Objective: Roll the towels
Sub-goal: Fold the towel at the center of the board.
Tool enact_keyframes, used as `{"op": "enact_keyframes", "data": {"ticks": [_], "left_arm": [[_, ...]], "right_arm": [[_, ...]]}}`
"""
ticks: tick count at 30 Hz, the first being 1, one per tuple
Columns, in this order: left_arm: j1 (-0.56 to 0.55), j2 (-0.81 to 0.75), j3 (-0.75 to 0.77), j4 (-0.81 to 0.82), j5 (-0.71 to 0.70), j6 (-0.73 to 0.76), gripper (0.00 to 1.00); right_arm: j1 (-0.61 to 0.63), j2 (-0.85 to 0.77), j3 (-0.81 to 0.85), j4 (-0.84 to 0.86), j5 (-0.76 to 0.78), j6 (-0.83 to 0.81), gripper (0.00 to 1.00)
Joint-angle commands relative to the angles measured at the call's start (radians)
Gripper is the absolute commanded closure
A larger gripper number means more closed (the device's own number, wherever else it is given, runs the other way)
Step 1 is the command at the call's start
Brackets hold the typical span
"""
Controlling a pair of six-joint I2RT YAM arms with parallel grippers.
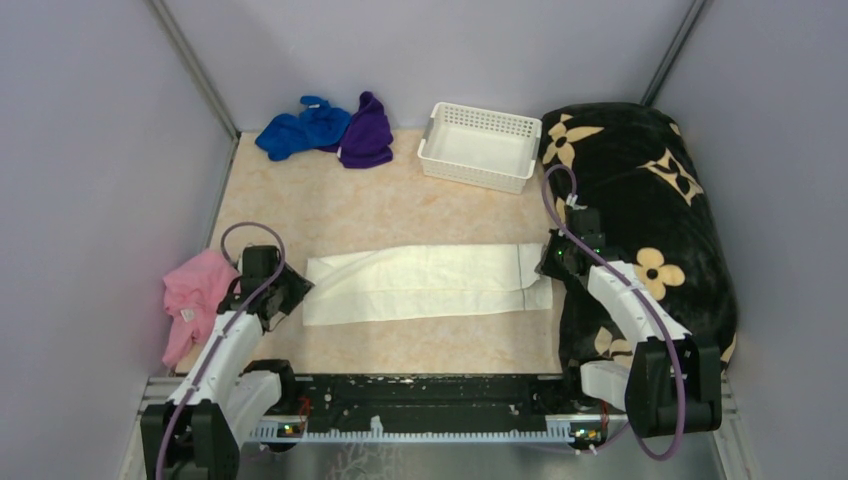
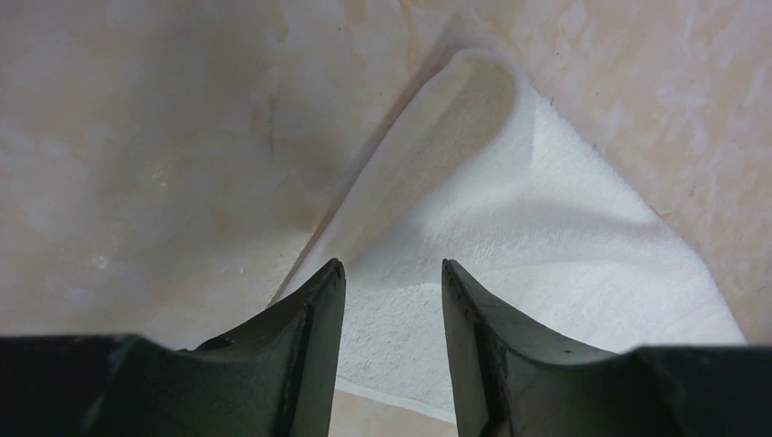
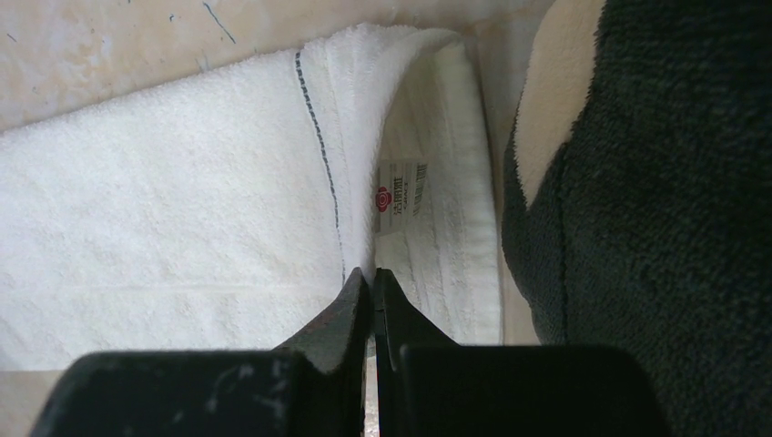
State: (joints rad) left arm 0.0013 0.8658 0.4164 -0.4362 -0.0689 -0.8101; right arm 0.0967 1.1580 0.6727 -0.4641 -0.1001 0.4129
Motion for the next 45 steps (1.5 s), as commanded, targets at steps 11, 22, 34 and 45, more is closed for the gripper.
{"op": "enact_keyframes", "data": {"ticks": [11, 22, 34, 45], "left_arm": [[-0.001, 0.130, 0.002, 0.074, 0.028, 0.051, 0.48], [-0.003, 0.120, 0.069, 0.037, 0.091, 0.063, 0.55], [-0.003, 0.022, 0.083, 0.048, 0.195, 0.042, 0.62], [-0.002, 0.057, 0.022, 0.058, 0.229, 0.050, 0.64]], "right_arm": [[0.008, -0.034, 0.016, 0.027, -0.020, -0.007, 1.00], [0.007, -0.034, 0.014, 0.035, -0.027, -0.003, 1.00], [0.008, -0.028, 0.026, 0.038, -0.032, -0.002, 1.00], [0.007, -0.024, 0.030, 0.037, -0.037, -0.002, 1.00]]}}
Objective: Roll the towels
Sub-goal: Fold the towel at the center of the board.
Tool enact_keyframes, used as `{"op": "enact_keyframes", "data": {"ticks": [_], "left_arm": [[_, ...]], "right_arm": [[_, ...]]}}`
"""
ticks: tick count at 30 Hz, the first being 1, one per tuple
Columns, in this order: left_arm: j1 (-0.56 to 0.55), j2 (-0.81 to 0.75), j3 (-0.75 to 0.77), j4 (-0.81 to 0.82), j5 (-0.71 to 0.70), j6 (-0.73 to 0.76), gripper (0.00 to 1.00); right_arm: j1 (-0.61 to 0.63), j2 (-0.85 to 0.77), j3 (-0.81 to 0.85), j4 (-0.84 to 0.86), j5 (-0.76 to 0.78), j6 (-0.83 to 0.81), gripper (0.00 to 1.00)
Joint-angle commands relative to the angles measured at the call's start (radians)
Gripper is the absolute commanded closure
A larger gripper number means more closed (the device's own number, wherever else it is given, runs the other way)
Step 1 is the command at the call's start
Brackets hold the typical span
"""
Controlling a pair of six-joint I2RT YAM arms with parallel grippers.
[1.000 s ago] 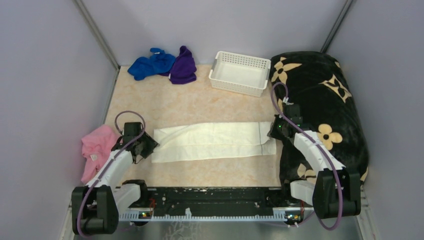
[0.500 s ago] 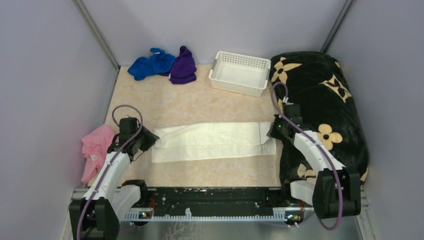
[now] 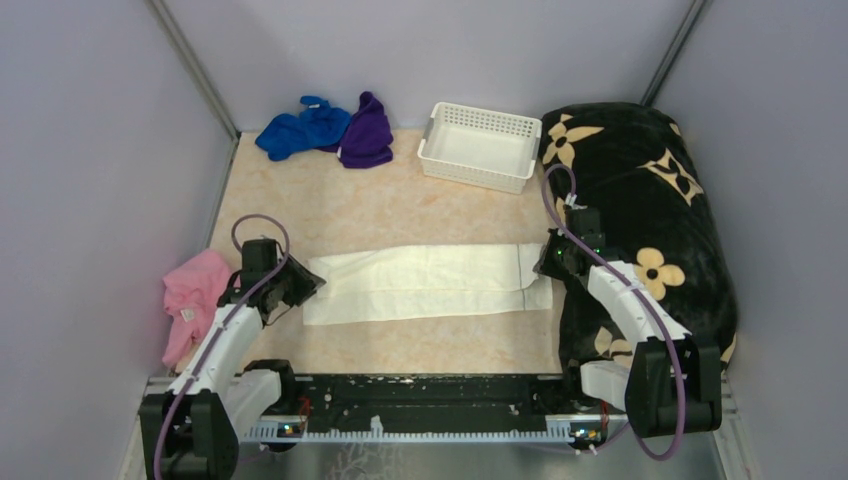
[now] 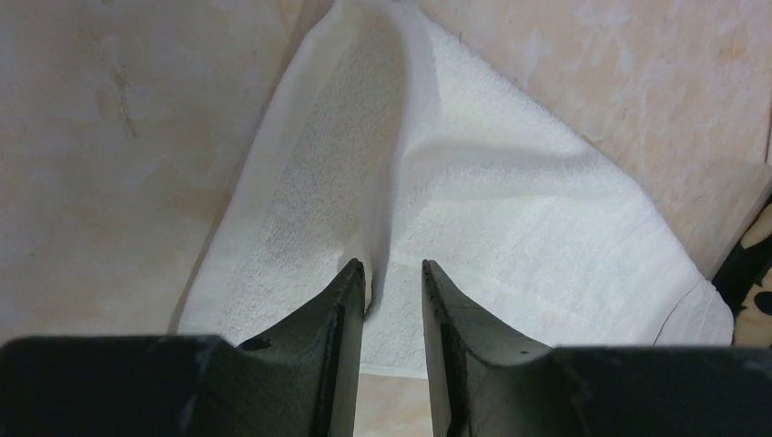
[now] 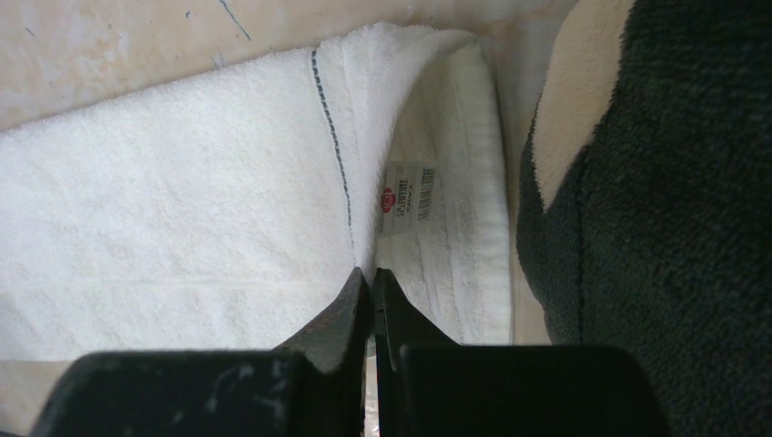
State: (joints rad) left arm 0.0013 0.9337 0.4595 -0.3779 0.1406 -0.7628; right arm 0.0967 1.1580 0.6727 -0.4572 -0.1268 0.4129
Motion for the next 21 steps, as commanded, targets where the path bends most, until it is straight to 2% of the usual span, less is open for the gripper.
{"op": "enact_keyframes", "data": {"ticks": [1, 16, 18, 21], "left_arm": [[-0.003, -0.017, -0.026, -0.005, 0.016, 0.003, 0.65], [-0.003, -0.002, -0.066, -0.027, -0.032, 0.000, 0.63], [-0.003, -0.006, -0.064, -0.026, -0.033, 0.002, 0.68], [-0.002, -0.015, -0.043, -0.010, -0.052, 0.013, 0.84]], "right_arm": [[0.008, -0.024, 0.031, 0.032, -0.011, -0.001, 1.00], [0.007, -0.016, 0.048, 0.033, -0.007, 0.001, 1.00], [0.008, -0.017, 0.051, 0.033, -0.005, 0.000, 1.00], [0.007, -0.013, 0.063, 0.033, 0.004, 0.000, 1.00]]}}
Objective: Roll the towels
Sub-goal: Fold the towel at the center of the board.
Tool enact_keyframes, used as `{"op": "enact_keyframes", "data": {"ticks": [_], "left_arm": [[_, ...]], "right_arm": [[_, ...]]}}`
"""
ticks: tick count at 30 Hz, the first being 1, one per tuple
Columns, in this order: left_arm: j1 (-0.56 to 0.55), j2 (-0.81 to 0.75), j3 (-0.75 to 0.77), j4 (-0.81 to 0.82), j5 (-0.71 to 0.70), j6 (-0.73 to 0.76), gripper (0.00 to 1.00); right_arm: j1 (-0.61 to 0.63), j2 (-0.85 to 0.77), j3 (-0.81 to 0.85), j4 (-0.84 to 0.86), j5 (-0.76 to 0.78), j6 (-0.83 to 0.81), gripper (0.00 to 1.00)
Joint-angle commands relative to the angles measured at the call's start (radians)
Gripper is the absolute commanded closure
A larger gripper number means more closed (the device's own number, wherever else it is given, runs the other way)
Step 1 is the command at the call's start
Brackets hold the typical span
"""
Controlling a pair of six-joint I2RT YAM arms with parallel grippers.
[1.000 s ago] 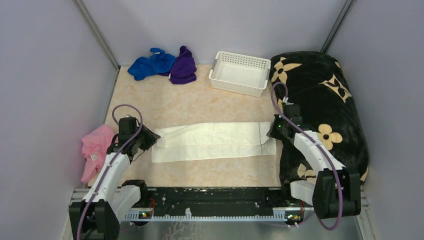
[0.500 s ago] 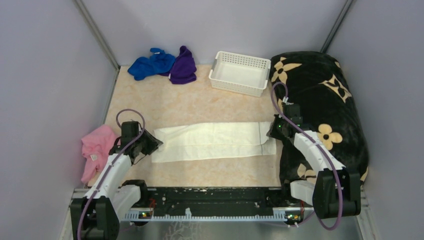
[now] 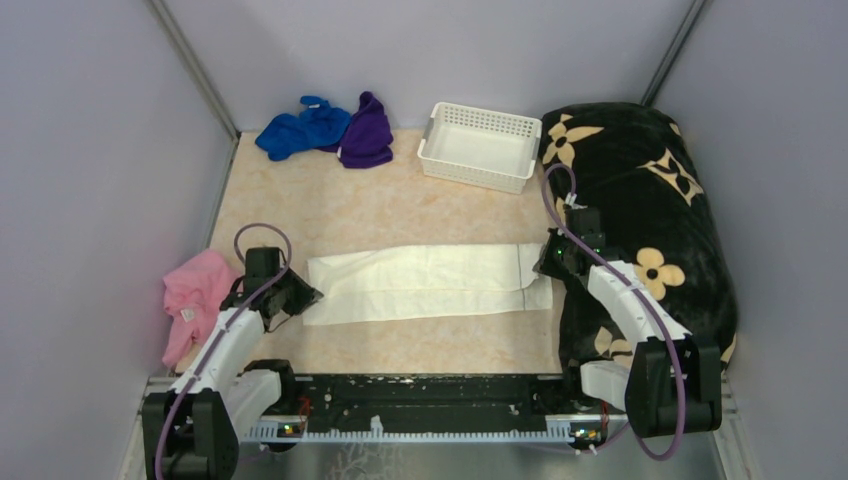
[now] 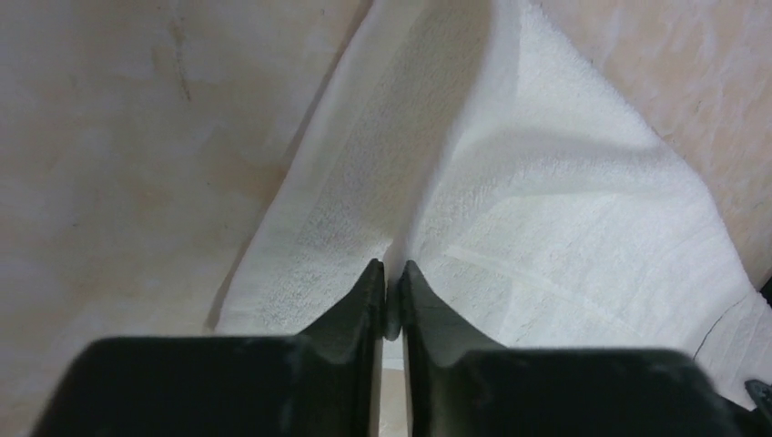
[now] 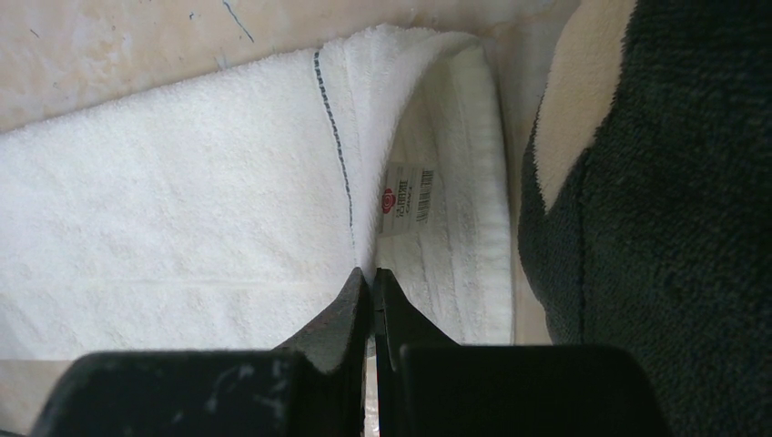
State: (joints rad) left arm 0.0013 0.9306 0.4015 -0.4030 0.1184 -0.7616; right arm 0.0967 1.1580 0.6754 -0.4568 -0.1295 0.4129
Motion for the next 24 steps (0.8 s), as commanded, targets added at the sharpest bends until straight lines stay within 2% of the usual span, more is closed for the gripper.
{"op": "enact_keyframes", "data": {"ticks": [1, 3, 9, 17, 24], "left_arm": [[-0.001, -0.013, 0.025, 0.022, -0.052, 0.012, 0.90], [-0.001, -0.005, 0.056, 0.039, -0.098, 0.012, 1.00], [0.036, 0.162, 0.258, 0.087, -0.161, 0.085, 1.00], [0.166, 0.461, 0.563, 0.152, -0.042, 0.132, 1.00], [0.185, 0.691, 0.798, 0.143, 0.074, 0.172, 1.00]], "right_arm": [[0.008, -0.010, 0.068, 0.030, 0.015, -0.001, 1.00], [0.007, 0.006, 0.091, 0.026, 0.041, -0.002, 1.00], [-0.020, 0.088, 0.210, 0.020, 0.096, -0.008, 1.00], [-0.095, 0.249, 0.417, 0.060, 0.100, -0.010, 1.00], [-0.106, 0.410, 0.591, 0.070, 0.082, -0.009, 1.00]]}}
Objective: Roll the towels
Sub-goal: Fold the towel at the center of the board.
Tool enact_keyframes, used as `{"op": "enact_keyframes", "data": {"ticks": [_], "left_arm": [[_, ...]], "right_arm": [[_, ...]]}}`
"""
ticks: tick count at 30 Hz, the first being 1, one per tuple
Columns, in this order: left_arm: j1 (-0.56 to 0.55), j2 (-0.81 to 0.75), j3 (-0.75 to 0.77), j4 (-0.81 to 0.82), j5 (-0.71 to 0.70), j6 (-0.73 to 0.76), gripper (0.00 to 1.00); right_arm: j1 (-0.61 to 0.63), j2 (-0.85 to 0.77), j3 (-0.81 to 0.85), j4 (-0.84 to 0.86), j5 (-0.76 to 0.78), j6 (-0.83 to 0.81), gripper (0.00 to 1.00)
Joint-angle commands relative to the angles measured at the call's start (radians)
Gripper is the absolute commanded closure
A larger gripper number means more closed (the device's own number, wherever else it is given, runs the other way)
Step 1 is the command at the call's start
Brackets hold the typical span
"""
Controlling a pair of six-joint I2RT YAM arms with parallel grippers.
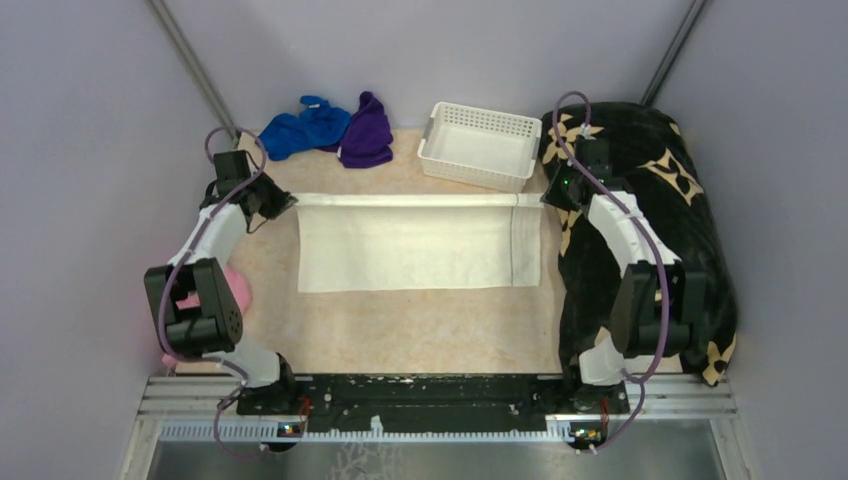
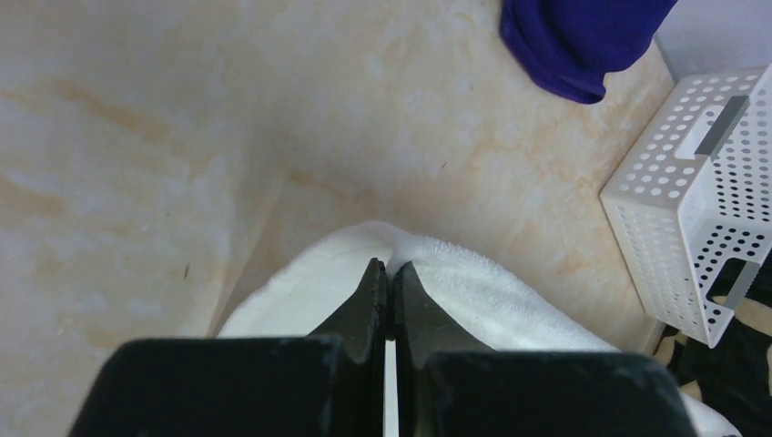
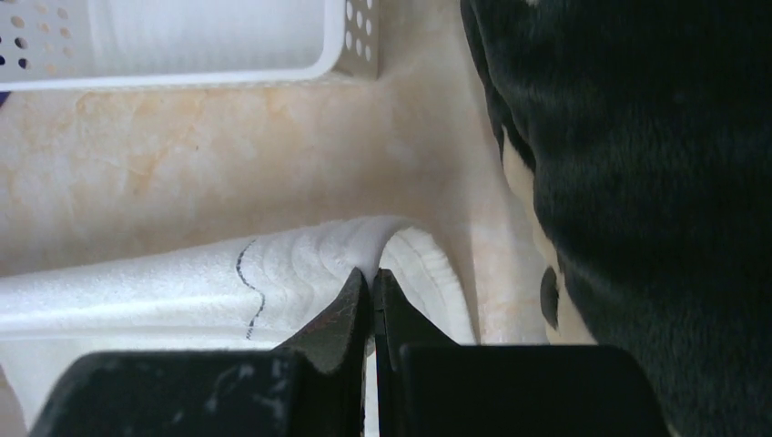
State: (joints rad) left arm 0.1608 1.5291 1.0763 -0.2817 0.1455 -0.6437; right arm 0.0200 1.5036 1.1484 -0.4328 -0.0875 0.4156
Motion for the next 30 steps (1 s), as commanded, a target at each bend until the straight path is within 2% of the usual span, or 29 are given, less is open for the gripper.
{"op": "enact_keyframes", "data": {"ticks": [1, 3, 6, 15, 19, 30], "left_arm": [[0.025, 0.118, 0.163, 0.008, 0.066, 0.059, 1.00], [0.025, 0.149, 0.190, -0.017, 0.107, 0.058, 1.00], [0.026, 0.128, 0.156, -0.022, 0.124, 0.060, 1.00], [0.044, -0.067, -0.159, 0.000, 0.083, 0.059, 1.00], [0.058, -0.120, -0.253, -0.011, 0.088, 0.075, 1.00], [0.064, -0.152, -0.345, -0.040, 0.049, 0.122, 1.00]], "right_arm": [[-0.030, 0.085, 0.142, 0.038, 0.036, -0.013, 1.00], [-0.029, 0.112, 0.169, 0.022, 0.033, -0.021, 1.00], [-0.029, 0.101, 0.150, 0.012, 0.030, -0.034, 1.00], [-0.030, 0.001, -0.038, 0.002, 0.054, -0.056, 1.00], [-0.031, -0.037, -0.113, -0.003, 0.070, -0.066, 1.00], [-0.030, -0.115, -0.276, 0.006, 0.047, -0.067, 1.00]]}}
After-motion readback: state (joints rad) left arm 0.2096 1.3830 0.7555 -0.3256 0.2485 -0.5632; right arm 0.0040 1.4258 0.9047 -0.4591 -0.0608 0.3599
